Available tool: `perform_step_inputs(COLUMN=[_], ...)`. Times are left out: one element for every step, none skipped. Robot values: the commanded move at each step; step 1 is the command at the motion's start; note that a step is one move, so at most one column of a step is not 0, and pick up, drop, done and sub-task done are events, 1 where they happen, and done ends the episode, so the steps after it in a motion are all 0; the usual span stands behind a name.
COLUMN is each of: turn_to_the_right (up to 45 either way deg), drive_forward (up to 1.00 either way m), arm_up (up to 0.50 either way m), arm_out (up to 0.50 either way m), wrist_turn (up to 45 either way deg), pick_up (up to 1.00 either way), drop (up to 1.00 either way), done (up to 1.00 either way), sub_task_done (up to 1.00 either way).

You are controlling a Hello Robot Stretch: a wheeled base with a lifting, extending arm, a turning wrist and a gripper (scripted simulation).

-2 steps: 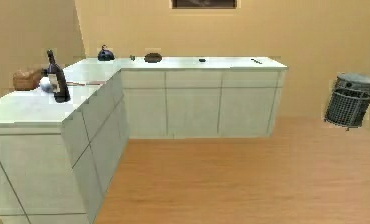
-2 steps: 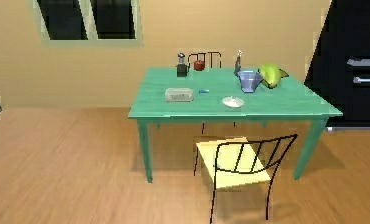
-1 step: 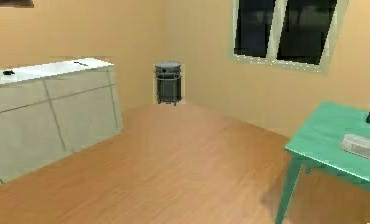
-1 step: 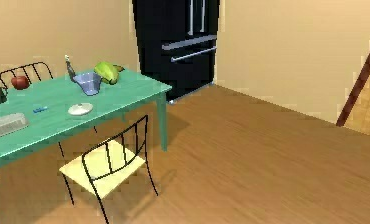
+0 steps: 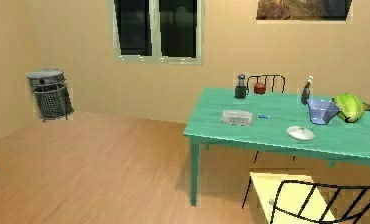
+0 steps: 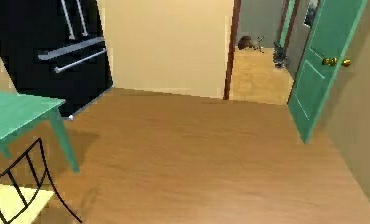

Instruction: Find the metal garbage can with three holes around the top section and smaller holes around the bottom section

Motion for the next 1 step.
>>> perform_step_inputs(turn_to_the_right=[0.0], drive_forward=[0.2], arm_up=[0.0], arm_out=[0.0], wrist_turn=[0.0], pick_up=[0.0], drop=[0.0], done=[0.0], sub_task_done=[0.0])
